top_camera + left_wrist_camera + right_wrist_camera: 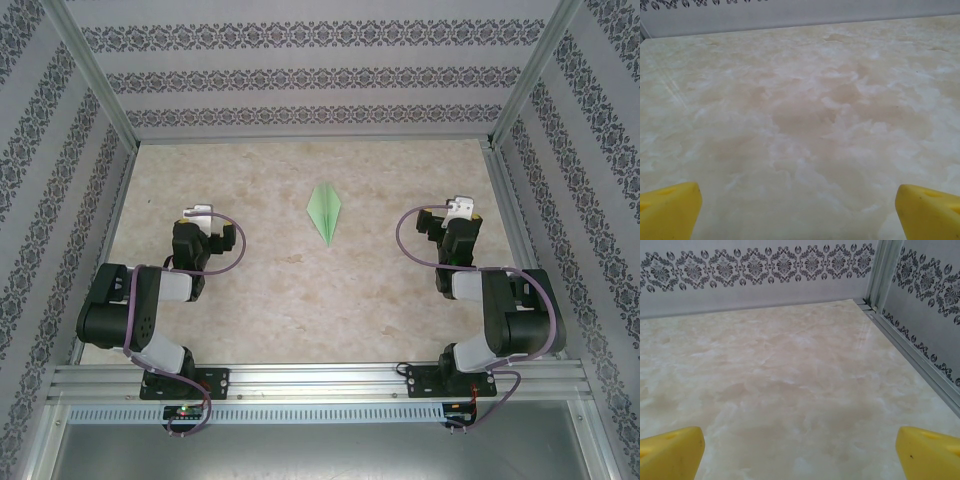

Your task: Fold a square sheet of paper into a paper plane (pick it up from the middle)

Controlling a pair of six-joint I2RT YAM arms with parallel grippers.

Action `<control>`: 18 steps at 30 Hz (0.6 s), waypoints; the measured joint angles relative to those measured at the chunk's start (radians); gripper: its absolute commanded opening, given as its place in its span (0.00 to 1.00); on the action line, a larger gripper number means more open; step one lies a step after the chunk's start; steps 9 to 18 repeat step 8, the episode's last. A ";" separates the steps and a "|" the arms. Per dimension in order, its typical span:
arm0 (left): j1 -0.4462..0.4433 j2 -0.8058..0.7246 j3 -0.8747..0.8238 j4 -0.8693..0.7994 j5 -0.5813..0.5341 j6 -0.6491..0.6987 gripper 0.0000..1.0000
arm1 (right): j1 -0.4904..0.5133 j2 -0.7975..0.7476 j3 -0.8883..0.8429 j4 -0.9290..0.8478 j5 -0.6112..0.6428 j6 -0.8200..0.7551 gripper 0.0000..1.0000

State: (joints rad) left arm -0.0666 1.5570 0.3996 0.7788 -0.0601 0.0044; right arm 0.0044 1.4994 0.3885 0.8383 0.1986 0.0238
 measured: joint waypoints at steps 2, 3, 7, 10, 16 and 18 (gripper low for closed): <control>0.000 0.000 0.000 0.000 0.000 0.003 1.00 | 0.000 0.000 0.000 0.002 0.000 0.000 0.98; 0.000 0.000 0.000 0.000 0.000 0.003 1.00 | 0.000 0.000 0.000 0.002 0.000 0.000 0.98; 0.000 0.000 0.000 0.000 0.000 0.008 1.00 | 0.000 0.000 0.000 0.003 -0.003 0.000 0.98; 0.000 0.000 0.000 0.000 0.000 0.010 1.00 | 0.000 0.000 0.000 0.004 -0.003 0.000 0.98; 0.000 0.000 0.000 0.000 0.000 0.010 1.00 | 0.000 0.000 0.000 0.004 -0.003 0.000 0.98; 0.000 0.000 0.000 0.000 0.000 0.010 1.00 | 0.000 0.000 0.000 0.004 -0.003 0.000 0.98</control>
